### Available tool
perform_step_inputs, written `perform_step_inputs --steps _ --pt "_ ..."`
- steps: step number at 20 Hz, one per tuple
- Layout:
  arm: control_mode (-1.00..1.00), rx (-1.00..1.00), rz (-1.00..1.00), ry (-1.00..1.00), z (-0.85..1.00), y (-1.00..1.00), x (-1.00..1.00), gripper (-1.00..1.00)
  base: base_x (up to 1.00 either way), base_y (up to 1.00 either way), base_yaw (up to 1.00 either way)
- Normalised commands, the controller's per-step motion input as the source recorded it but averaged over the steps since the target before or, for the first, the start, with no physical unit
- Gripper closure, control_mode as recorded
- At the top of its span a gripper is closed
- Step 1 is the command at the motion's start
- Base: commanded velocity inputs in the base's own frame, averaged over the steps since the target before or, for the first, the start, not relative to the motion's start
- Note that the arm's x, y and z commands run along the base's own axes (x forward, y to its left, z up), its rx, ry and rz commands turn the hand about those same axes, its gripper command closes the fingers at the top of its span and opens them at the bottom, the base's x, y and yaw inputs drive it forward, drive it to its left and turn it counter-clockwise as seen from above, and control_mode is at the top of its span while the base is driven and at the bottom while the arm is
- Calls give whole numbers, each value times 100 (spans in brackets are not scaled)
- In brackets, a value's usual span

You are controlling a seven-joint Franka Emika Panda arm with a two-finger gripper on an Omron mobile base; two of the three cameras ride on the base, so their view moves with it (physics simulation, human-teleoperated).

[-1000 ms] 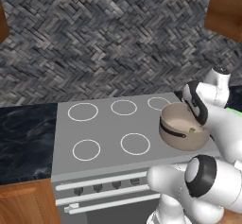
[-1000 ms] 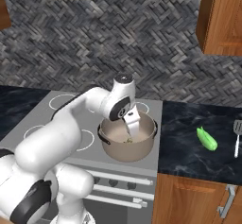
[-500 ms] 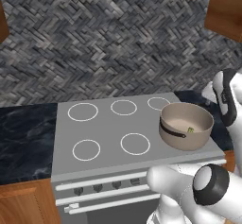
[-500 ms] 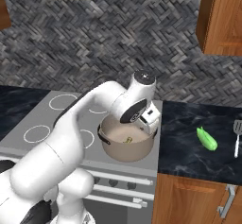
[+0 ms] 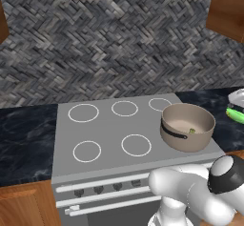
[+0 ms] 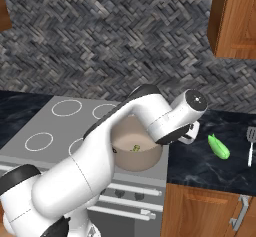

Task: Put the broccoli and corn in the pot. Retrieve the spatula and lightly stir the vegetables in the pot.

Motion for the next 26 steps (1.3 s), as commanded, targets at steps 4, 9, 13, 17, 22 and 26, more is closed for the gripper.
perform_step_inputs --steps 4,9,13,17,22,26 --pt "-100 -21 9 0 -3 -33 28 -100 0 0 0" --pt "-100 -22 6 0 -5 -40 24 -100 0 0 0" --pt "-100 -20 9 0 -19 -38 18 -100 0 0 0" --pt "-100 -20 12 3 -27 -35 7 -100 0 0 0" --pt "-100 -4 2 29 -14 -23 46 -100 0 0 0" --pt "-100 0 5 18 -17 -24 35 -100 0 0 0"
